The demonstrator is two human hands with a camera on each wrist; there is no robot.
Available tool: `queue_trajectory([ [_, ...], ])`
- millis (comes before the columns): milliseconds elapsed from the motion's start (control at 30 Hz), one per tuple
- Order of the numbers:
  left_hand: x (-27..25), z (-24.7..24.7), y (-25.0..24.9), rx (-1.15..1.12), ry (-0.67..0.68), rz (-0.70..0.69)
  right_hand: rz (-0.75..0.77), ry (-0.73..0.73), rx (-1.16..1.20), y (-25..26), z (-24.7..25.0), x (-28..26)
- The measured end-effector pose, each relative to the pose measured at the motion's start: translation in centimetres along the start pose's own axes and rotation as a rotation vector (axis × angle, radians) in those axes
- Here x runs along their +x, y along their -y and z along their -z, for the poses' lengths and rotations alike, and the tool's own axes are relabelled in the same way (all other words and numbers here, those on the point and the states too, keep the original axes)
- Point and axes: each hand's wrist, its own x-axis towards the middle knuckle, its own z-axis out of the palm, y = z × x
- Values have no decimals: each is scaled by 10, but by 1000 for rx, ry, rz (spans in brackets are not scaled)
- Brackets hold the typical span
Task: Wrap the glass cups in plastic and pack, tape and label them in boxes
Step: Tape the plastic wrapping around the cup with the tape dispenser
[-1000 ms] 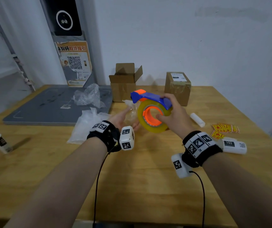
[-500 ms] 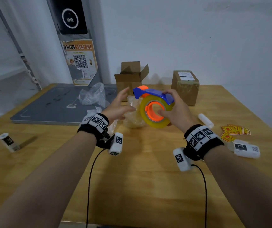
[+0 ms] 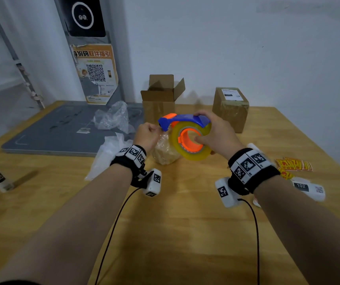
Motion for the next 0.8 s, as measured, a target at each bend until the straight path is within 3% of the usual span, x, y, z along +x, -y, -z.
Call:
queue_trajectory([
  [200,-12,0,2,-273,95,213,46,17,-105,0,4,1],
  [500,-23,9,-15,-521,212,386,78,29,-144,-30,-3,-16],
  [600,-23,11,-21,-320,195,306,20,41,-159,-38,-15,-22],
  [700,-14,19,-23,93,131,25,16,38,-149,-44,-18,-23],
  [800,-11,19,-21,283,373,-117,8,40,-147,-47,-17,-21],
])
